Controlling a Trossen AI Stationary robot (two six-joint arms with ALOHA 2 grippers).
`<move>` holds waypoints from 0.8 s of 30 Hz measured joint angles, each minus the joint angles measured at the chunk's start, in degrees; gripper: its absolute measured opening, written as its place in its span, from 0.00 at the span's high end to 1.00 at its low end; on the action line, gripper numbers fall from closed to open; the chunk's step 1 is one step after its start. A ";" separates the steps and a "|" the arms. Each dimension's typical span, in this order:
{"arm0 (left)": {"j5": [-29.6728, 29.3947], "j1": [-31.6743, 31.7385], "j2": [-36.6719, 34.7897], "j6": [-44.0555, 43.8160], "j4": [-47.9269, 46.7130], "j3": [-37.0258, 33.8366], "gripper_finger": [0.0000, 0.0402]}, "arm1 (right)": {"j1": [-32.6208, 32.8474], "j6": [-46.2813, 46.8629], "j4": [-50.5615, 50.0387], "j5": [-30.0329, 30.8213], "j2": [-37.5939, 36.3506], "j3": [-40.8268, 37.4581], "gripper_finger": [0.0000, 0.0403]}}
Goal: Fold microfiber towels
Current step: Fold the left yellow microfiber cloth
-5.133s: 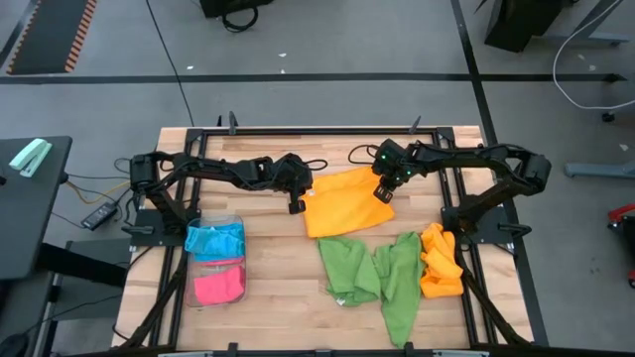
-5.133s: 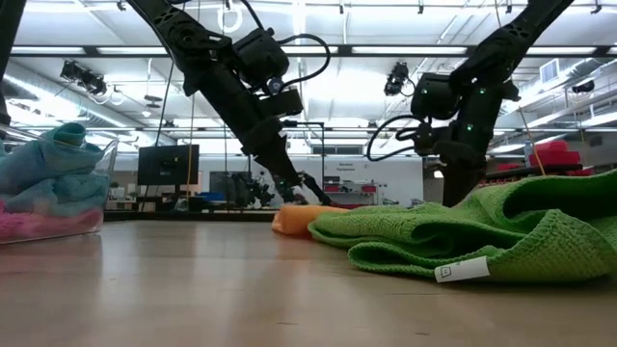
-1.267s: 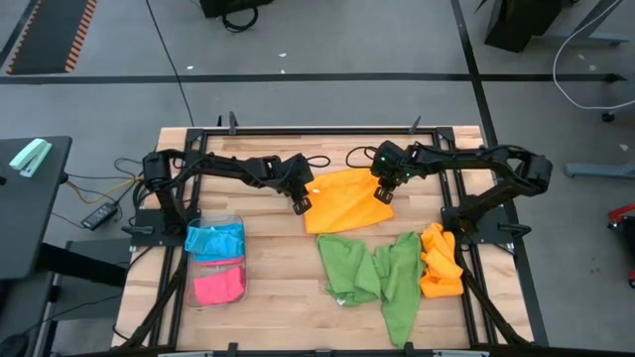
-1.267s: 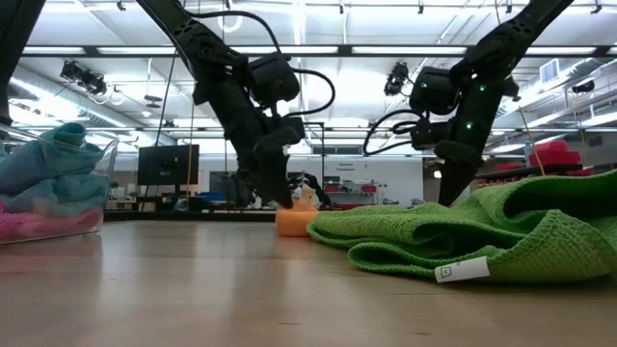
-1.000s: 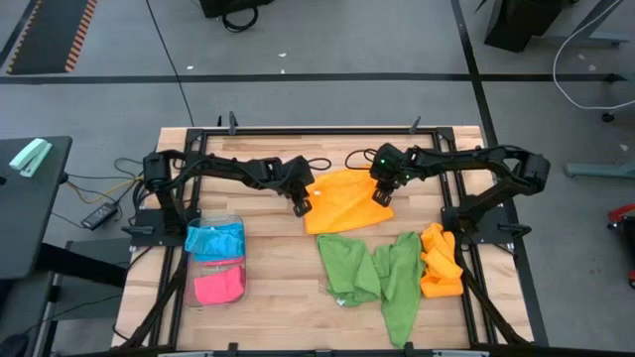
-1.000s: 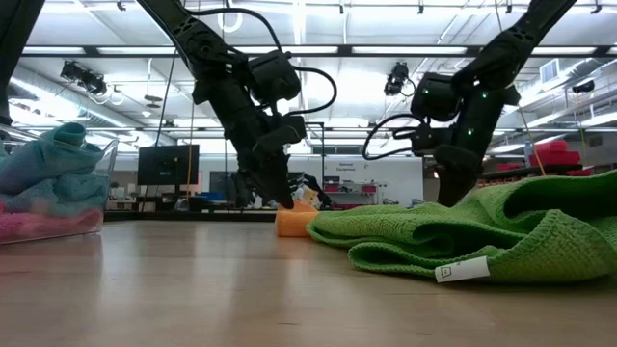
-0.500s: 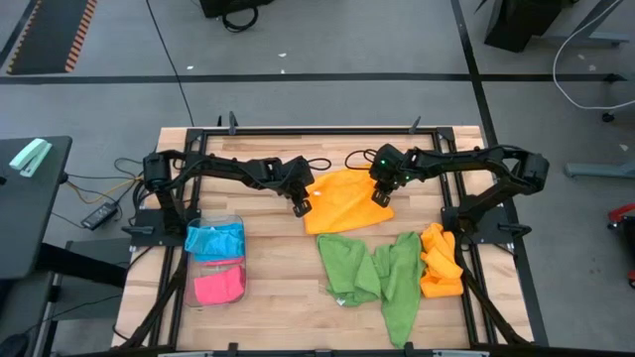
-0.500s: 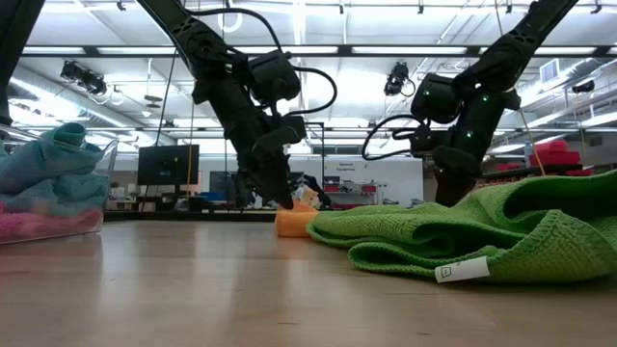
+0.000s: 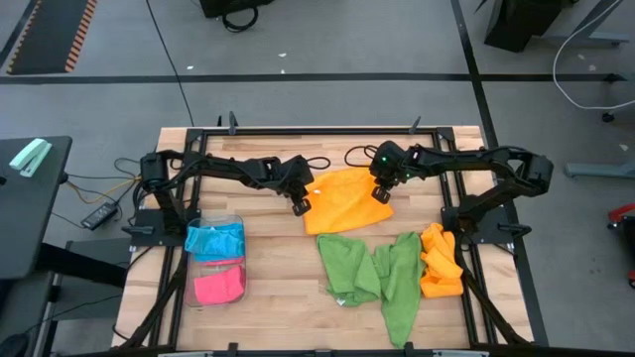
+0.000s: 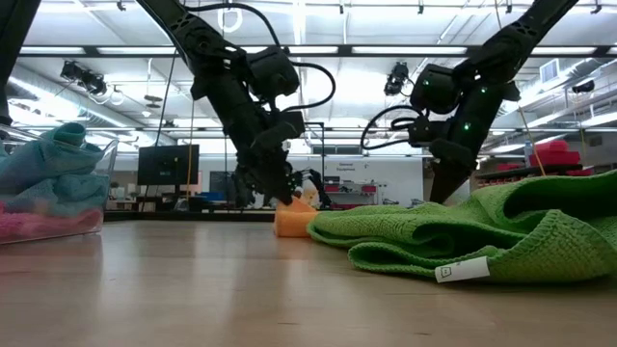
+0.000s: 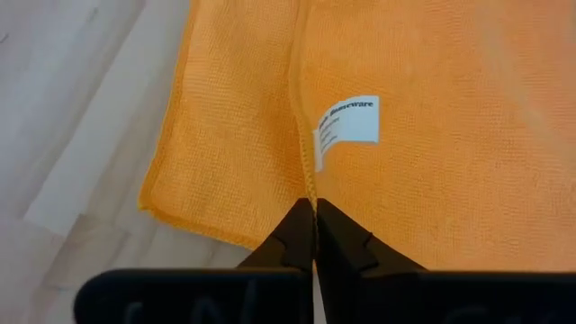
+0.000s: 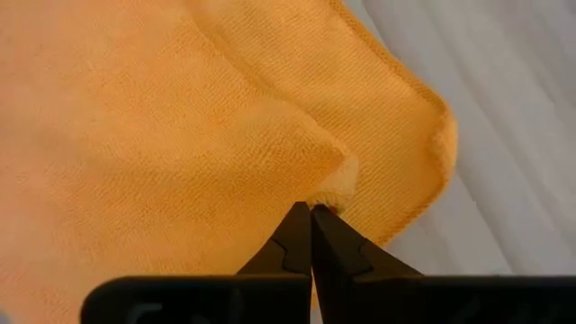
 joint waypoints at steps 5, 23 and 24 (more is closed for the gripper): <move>-0.42 -0.20 0.00 0.73 -0.20 0.00 0.94 | 0.00 -0.36 -0.63 -0.19 0.00 0.00 0.99; -7.13 -0.11 0.24 2.36 1.27 0.02 0.97 | -0.52 -1.61 4.98 2.03 0.39 -0.92 0.99; -8.15 -0.09 0.24 2.36 1.20 0.02 0.97 | -0.66 -1.81 5.21 2.49 0.39 -0.87 0.99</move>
